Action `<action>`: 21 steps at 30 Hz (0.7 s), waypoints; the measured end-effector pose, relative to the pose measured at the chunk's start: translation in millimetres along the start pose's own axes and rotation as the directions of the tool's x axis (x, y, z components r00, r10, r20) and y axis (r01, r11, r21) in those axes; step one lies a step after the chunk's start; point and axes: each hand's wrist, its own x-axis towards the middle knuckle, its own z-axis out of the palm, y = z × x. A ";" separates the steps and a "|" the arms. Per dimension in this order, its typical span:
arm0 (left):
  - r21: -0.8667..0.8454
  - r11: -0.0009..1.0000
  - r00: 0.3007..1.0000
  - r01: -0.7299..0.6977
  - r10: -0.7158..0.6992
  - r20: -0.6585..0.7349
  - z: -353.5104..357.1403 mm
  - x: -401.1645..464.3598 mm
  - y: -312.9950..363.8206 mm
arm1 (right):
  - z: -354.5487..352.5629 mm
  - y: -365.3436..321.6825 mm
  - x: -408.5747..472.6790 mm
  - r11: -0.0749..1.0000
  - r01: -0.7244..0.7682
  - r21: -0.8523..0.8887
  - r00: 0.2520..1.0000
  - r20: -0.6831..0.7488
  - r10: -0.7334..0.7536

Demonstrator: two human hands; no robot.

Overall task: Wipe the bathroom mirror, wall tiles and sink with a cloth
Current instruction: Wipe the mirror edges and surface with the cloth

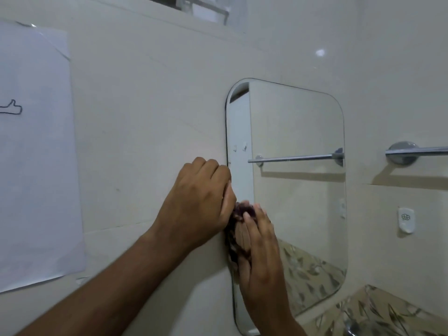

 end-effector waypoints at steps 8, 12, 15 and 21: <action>-0.089 0.996 0.997 0.017 -0.023 -0.073 4.1 -6.1 -5.1 | 2.9 -5.3 94.6 0.998 0.021 0.067 0.998 -0.061 -0.017; -0.160 0.985 0.992 0.072 -0.087 -0.091 3.9 -6.6 -1.5 | -0.4 -3.8 186.2 0.998 0.009 0.055 0.997 -0.083 -0.004; -0.081 0.995 0.997 0.062 -0.065 -0.035 6.0 -6.5 -2.4 | -5.0 -2.5 231.7 0.999 0.001 0.049 0.996 -0.092 0.004; -0.064 0.997 0.998 0.049 -0.051 -0.030 8.2 -6.6 -5.5 | -7.7 3.4 204.5 0.997 0.075 -0.018 0.995 -0.057 -0.076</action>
